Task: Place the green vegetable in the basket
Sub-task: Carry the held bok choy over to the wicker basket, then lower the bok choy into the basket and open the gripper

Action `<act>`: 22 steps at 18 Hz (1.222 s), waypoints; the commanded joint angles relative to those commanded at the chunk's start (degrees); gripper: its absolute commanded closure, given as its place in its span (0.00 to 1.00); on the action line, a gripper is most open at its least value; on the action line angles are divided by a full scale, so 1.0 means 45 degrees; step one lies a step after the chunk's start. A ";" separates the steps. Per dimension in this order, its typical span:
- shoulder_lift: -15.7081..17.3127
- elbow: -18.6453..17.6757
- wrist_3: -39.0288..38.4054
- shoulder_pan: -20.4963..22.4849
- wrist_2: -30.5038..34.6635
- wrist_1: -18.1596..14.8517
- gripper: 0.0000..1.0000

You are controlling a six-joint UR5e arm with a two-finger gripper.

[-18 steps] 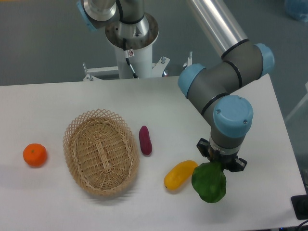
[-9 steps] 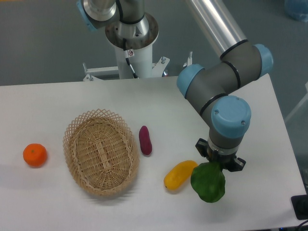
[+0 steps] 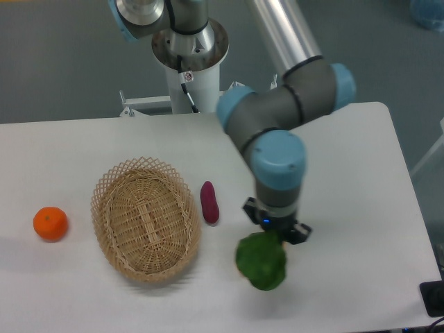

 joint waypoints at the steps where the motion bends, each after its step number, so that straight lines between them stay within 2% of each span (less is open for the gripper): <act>1: 0.0117 -0.0156 -0.0157 -0.0235 0.0000 0.0020 0.61; 4: 0.0371 -0.0586 -0.0237 -0.0977 -0.0020 0.0020 0.60; 6: 0.0625 -0.1189 -0.0198 -0.1387 -0.0058 0.0059 0.60; 11: 0.1406 -0.2187 -0.0139 -0.1955 -0.0741 0.0098 0.59; 15: 0.1466 -0.2832 -0.0100 -0.2463 -0.0781 0.0157 0.57; 18: 0.1369 -0.2970 -0.0119 -0.2677 -0.0801 0.0138 0.49; 21: 0.1212 -0.2970 -0.0100 -0.2756 -0.0801 0.0138 0.33; 22: 0.1154 -0.2970 -0.0081 -0.2776 -0.0801 0.0138 0.22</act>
